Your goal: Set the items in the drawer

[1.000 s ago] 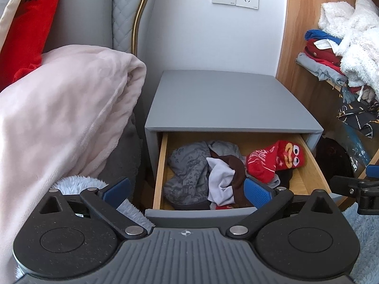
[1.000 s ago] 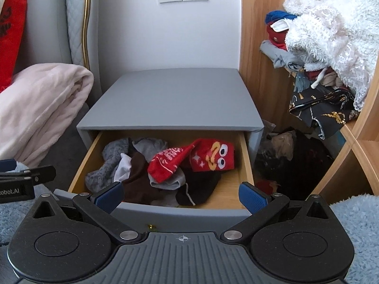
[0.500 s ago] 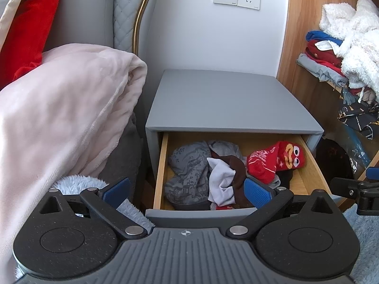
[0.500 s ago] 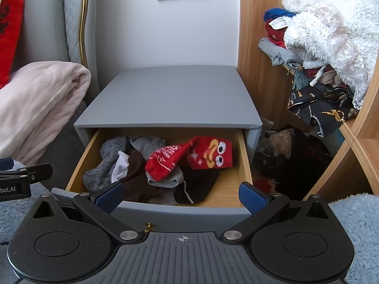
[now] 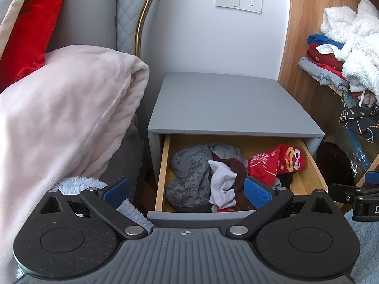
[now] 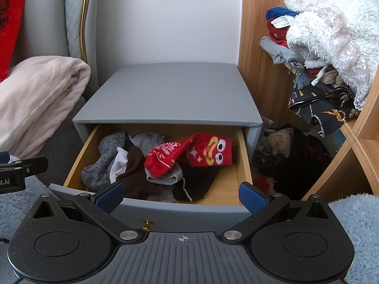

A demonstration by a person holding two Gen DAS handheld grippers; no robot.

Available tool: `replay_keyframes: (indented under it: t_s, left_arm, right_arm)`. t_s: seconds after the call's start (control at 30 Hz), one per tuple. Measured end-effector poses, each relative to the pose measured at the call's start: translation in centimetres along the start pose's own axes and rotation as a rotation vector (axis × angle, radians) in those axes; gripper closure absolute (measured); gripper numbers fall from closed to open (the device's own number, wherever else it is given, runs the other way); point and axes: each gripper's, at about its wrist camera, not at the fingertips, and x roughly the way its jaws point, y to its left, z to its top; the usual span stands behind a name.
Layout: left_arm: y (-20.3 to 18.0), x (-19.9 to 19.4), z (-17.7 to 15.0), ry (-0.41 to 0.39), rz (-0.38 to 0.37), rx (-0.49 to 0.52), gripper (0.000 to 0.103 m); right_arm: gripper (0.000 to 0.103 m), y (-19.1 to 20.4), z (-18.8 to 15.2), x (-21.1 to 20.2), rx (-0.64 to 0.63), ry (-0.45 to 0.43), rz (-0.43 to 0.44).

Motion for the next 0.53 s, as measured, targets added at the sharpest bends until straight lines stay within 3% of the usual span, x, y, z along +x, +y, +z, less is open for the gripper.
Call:
replay_keyframes:
  t_s: [0.53]
  left_arm:
    - [-0.25, -0.2, -0.13, 0.0, 0.008, -0.008, 0.0]
  right_arm:
    - [0.0, -0.05, 0.0, 0.0, -0.003, 0.003, 0.0]
